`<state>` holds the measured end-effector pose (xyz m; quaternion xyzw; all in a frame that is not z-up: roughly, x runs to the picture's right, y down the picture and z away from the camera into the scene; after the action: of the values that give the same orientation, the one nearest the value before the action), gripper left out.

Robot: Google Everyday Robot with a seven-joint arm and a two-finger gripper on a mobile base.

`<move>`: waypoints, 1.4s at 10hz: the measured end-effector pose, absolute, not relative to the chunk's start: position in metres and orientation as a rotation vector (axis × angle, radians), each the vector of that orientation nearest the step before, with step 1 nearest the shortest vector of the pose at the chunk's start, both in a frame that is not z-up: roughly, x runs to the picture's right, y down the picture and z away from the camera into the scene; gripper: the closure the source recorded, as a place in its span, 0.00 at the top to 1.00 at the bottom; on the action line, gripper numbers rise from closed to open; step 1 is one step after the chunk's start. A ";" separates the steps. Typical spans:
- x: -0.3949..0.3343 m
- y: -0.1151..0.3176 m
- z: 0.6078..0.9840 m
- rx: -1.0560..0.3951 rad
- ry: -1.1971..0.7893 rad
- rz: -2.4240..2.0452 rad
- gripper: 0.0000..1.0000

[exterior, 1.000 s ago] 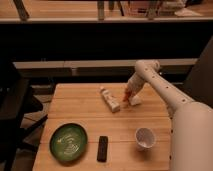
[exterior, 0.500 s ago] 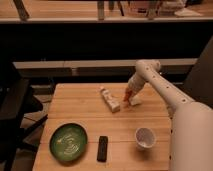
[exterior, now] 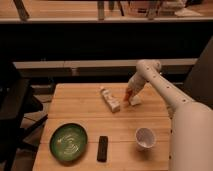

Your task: Place the pepper on the white sponge

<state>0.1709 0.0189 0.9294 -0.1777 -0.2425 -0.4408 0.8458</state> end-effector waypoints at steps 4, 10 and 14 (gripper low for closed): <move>0.173 0.018 0.930 -0.374 -0.513 -0.927 0.24; 0.176 0.017 0.932 -0.368 -0.514 -0.923 0.34; 0.179 0.017 0.933 -0.363 -0.514 -0.921 0.45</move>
<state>0.1787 0.0165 0.9327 -0.1725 -0.2439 -0.4371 0.8484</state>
